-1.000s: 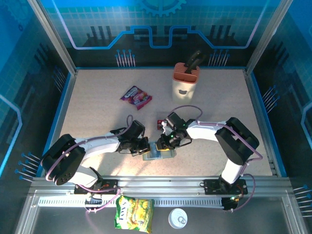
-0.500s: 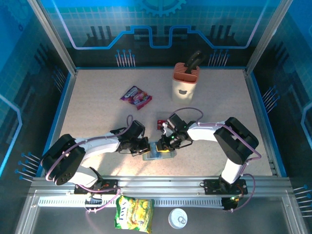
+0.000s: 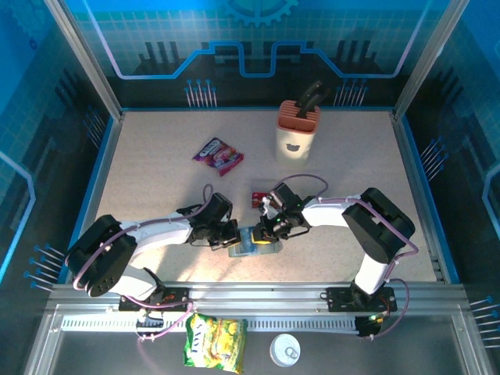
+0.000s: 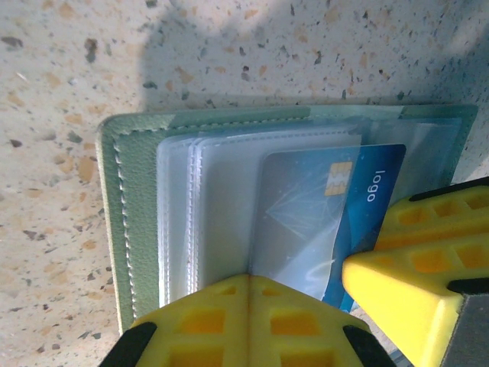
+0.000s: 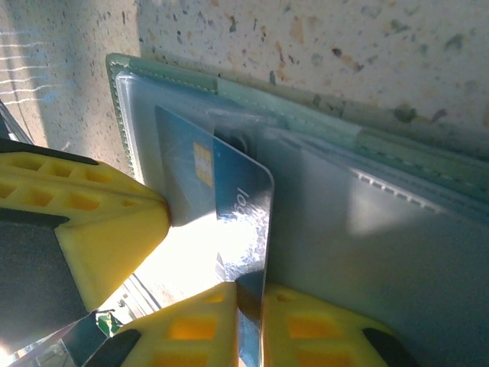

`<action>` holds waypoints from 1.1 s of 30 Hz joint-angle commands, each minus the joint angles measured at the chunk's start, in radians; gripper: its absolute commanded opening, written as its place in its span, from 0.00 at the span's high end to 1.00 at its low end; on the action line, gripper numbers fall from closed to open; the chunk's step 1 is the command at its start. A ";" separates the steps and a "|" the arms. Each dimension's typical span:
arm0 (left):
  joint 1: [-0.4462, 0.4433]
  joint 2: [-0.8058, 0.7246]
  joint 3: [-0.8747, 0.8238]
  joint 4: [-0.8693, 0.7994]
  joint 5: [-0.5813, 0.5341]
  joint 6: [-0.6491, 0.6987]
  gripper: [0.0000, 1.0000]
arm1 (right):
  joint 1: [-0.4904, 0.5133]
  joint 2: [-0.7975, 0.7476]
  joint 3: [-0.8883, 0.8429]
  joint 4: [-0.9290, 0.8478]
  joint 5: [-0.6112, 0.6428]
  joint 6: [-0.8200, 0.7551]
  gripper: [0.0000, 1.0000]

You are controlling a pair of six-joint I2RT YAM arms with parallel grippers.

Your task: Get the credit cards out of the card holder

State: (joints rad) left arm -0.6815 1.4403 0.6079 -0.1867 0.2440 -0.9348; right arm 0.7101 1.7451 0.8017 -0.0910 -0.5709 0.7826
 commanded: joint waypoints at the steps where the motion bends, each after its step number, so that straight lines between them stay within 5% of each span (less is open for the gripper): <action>1: -0.006 0.005 -0.013 -0.053 -0.015 0.017 1.00 | -0.018 -0.024 -0.016 0.004 -0.014 -0.005 0.88; 33: -0.005 -0.063 -0.006 -0.039 -0.015 0.004 1.00 | -0.085 -0.221 0.123 -0.431 0.141 -0.290 1.00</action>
State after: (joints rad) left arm -0.6819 1.4120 0.6067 -0.2054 0.2398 -0.9356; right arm 0.6403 1.5471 0.8646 -0.4095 -0.4725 0.5823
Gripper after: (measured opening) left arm 0.041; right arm 0.043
